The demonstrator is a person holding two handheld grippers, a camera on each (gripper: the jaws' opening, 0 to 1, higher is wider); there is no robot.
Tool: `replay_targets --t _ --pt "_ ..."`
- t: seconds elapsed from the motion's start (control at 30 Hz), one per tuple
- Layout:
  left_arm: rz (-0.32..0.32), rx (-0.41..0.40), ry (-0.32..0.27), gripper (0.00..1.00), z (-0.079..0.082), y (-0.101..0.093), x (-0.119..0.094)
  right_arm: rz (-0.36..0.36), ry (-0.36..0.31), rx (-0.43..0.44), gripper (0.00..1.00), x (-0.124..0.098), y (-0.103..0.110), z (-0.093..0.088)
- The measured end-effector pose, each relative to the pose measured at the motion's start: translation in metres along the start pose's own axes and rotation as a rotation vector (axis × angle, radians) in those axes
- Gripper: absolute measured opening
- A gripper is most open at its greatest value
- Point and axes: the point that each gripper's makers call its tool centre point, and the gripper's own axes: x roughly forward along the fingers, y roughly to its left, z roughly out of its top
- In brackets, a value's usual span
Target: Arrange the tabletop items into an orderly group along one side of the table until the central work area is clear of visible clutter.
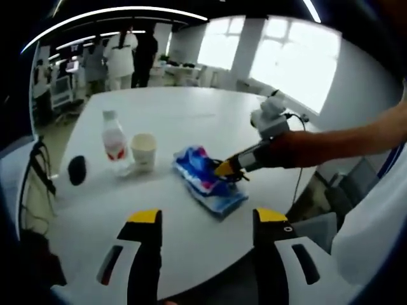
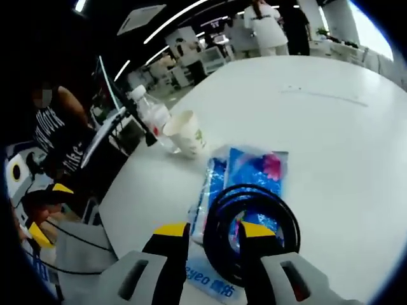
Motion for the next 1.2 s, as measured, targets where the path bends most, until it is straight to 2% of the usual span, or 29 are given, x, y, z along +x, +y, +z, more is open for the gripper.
replay_targets --t 0.17,0.43,0.53,0.7,0.87,1.2 --pt "0.002 -0.006 -0.001 0.57 -0.001 0.003 0.002 0.001 -0.003 0.073 0.29 -0.002 0.006 0.000" --pt "0.009 -0.012 0.000 0.56 0.000 0.004 0.001 -0.001 0.010 0.140 0.27 0.007 0.004 0.000" --pt "0.013 -0.015 0.004 0.56 -0.001 0.005 0.000 0.003 -0.015 0.231 0.24 0.010 0.004 0.003" --pt "0.021 -0.024 0.007 0.56 -0.004 0.007 -0.003 -0.009 -0.005 0.236 0.18 0.015 -0.005 0.005" --pt "0.028 -0.031 0.010 0.56 -0.006 0.008 -0.004 -0.007 -0.002 0.242 0.15 0.014 -0.005 0.005" --pt "0.036 -0.036 0.008 0.55 -0.005 0.011 -0.005 0.014 -0.049 0.280 0.09 -0.003 -0.005 0.003"
